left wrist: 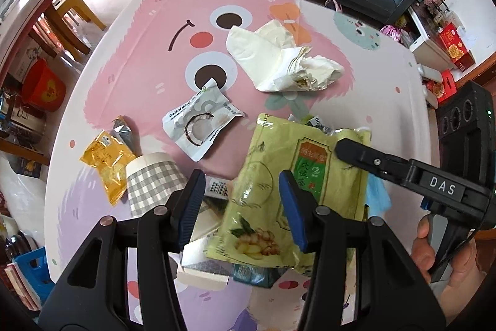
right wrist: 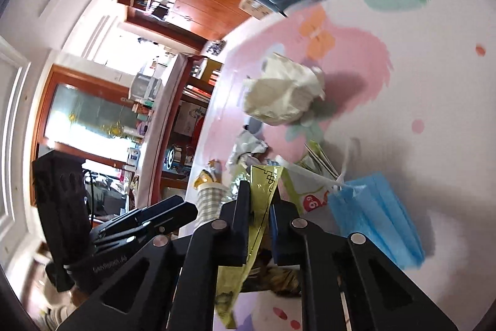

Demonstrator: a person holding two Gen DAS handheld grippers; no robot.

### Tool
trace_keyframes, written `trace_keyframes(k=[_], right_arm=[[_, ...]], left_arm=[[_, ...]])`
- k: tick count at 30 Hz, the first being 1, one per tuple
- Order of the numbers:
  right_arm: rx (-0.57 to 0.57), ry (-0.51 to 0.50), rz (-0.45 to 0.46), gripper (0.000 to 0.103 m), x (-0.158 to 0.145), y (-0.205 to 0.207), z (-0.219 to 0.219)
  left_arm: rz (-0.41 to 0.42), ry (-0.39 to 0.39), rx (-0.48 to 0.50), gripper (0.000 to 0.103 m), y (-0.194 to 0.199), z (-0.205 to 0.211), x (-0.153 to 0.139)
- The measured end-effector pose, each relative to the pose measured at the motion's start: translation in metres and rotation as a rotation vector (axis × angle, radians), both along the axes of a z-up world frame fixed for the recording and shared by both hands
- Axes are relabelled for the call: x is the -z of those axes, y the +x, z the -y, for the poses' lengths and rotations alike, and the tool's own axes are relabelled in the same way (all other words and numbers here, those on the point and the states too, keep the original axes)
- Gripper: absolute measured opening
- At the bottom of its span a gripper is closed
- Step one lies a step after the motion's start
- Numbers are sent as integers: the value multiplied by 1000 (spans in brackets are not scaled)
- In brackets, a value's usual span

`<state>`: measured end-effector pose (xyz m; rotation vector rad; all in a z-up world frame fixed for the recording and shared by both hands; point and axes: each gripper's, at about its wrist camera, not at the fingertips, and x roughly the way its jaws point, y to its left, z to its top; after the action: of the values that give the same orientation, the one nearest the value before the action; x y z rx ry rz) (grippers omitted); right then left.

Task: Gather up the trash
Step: 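Grasp the yellow-green snack bag with the right tool and lift it, then close the left tool on the blue face mask while the right tool holds the snack bag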

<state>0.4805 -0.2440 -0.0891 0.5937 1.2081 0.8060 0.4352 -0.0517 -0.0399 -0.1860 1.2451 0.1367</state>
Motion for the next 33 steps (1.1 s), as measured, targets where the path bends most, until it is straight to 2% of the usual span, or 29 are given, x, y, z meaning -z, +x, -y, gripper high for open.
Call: trace_keyframes(k=[9,16,22,33], right_arm=[[10,-24,125,7,-64,-26,52],[-23,-109,160,4,-80,-45,74],[-57,-135,124,3,-70,-67,87],[-51,-190,-67,2,3,-109,112]], left_arm=[[73,-46,4,46,-29,3,-39],[83,-60,81,46,-40,26,-46],[73,-64,155,46,-38,51,-42],[73,-58,342,46,-17,106,-38]])
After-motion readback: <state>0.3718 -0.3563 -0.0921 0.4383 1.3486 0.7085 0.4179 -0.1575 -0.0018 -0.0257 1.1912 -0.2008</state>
